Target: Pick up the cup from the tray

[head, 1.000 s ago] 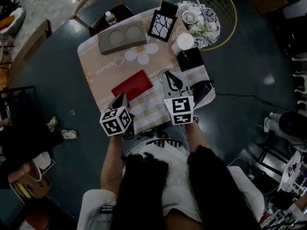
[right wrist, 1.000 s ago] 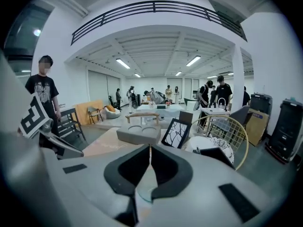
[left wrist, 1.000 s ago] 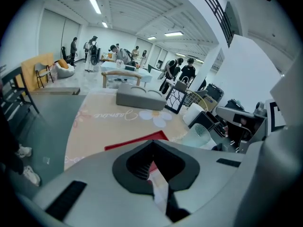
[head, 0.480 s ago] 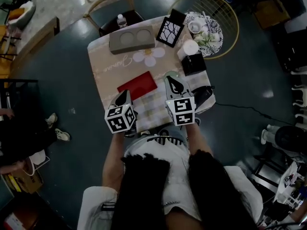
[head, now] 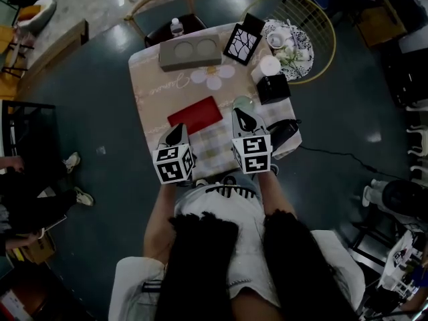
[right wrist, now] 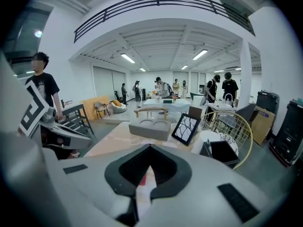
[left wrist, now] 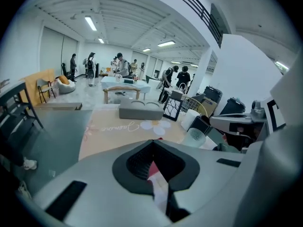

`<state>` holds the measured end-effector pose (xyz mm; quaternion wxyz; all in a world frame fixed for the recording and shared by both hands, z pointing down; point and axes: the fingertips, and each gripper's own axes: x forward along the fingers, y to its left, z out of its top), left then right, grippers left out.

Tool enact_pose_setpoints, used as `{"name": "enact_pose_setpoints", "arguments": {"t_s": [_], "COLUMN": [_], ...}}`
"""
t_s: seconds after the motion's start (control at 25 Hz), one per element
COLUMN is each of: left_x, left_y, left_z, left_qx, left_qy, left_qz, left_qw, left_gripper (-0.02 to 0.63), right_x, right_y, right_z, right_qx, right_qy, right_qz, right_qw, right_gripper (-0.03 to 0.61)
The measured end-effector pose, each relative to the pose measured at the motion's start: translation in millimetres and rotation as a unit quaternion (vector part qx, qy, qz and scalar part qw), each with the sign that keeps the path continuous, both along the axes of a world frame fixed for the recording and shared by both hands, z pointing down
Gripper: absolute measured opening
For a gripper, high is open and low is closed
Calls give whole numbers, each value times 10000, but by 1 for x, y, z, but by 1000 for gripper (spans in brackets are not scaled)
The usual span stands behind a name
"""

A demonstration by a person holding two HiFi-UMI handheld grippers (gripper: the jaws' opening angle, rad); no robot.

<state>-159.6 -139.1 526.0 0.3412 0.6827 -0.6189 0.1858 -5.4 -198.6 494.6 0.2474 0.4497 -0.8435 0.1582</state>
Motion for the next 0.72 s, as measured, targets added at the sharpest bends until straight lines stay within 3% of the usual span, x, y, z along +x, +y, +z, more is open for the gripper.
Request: {"name": "enact_pose_setpoints", "arguments": {"t_s": [0.72], "left_x": [5], "left_y": [16], "left_z": [3], "left_qx": [-65], "left_qy": [166], "left_qz": [-154], "left_qw": [9997], "left_gripper": [6], "right_x": [1], "right_y": [12], "right_z": [16], "right_qx": [-162], "right_qy": [103], "right_qz": [-209], "right_qw": [9996], "right_gripper": [4]}}
